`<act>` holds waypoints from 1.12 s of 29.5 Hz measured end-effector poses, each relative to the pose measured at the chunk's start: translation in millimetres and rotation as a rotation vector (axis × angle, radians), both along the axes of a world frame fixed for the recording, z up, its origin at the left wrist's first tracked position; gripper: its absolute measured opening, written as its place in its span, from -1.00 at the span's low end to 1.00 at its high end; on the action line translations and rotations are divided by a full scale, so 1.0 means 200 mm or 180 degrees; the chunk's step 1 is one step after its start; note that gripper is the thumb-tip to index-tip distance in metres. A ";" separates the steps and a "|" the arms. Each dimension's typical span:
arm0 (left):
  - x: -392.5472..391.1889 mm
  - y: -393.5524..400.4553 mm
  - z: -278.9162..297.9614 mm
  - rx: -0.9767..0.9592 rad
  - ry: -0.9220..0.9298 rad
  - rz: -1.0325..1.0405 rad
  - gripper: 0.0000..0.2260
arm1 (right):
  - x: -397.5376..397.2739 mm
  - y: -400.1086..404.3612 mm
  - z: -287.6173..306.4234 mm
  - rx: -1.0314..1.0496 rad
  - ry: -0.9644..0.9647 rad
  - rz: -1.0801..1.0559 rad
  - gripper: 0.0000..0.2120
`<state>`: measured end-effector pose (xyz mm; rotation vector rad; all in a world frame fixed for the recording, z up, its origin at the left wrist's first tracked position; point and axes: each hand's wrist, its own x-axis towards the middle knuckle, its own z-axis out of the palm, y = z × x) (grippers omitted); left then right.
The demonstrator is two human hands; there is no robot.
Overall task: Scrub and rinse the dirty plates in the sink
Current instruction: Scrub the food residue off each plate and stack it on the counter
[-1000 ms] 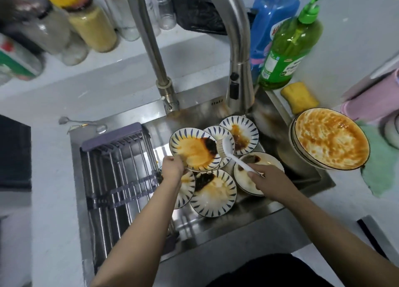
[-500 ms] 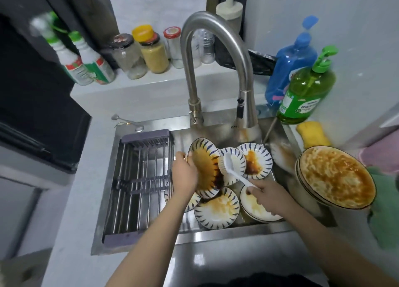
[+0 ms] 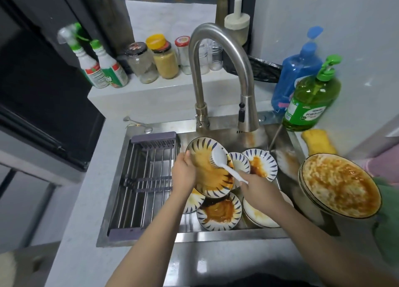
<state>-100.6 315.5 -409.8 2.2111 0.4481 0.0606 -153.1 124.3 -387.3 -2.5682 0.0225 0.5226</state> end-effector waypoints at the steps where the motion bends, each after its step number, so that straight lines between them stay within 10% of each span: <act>1: -0.01 0.00 -0.03 -0.0266 0.0161 0.0144 -0.62 | 0.00 0.02 0.03 -0.0269 -0.0123 0.0194 -0.57; 8: -0.10 0.05 -0.16 -0.2412 0.1051 0.1010 -0.57 | -0.10 0.06 0.26 -0.1106 -0.0174 0.1468 -0.57; 33: -0.15 0.13 -0.11 -0.2295 0.0930 0.0432 -0.50 | -0.05 0.03 0.29 -0.1345 -0.0094 0.1867 -0.60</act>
